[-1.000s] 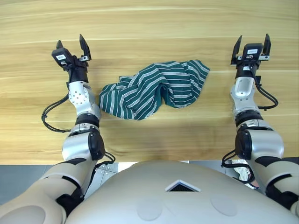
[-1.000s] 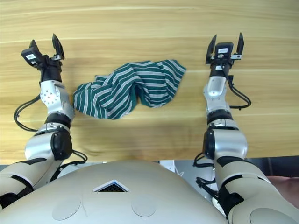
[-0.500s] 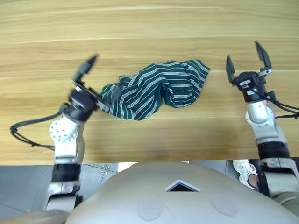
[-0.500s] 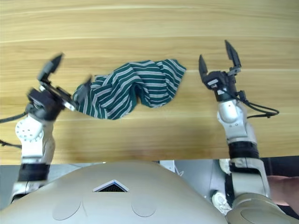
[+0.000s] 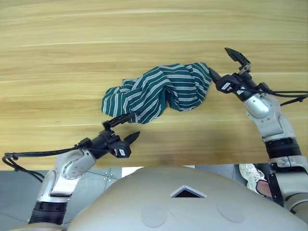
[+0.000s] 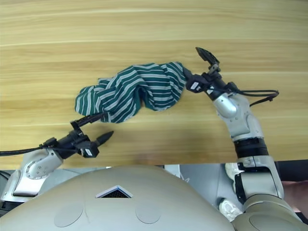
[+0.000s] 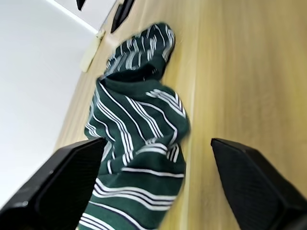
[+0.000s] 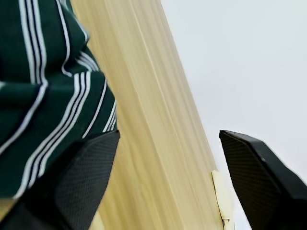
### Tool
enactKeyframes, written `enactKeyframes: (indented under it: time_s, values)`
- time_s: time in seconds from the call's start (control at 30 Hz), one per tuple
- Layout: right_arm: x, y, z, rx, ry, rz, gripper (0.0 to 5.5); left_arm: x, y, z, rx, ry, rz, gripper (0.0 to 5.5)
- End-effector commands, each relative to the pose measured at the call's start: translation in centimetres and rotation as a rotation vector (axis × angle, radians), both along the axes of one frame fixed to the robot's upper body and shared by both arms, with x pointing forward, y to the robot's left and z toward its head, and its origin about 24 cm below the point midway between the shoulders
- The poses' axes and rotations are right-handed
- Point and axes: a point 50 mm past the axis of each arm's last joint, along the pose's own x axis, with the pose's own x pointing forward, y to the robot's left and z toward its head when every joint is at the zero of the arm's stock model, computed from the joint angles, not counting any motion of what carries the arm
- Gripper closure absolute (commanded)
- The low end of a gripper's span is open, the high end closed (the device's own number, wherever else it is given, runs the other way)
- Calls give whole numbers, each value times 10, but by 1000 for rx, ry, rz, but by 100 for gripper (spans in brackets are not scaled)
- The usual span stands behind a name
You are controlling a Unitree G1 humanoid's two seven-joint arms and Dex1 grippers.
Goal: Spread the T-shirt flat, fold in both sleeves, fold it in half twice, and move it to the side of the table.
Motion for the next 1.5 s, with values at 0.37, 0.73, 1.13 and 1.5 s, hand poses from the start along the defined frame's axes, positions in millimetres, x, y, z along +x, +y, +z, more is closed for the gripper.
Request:
enactKeyframes:
  time_s: [0.37, 0.73, 1.13, 1.5]
  values:
    - [-3, -9, -11, -17, 9, -42, 166, 21, 8, -1, -1, -155, 109, 141]
    - [-6, -15, -17, -51, 22, -51, 168, 24, 3, -1, -68, -184, 139, 234]
    - [-8, -14, -15, -63, 24, -31, 168, 16, 4, -5, -52, -150, 122, 427]
    - [-60, -8, -12, -50, 201, 197, 168, 21, 6, 1, -87, -209, 198, 546]
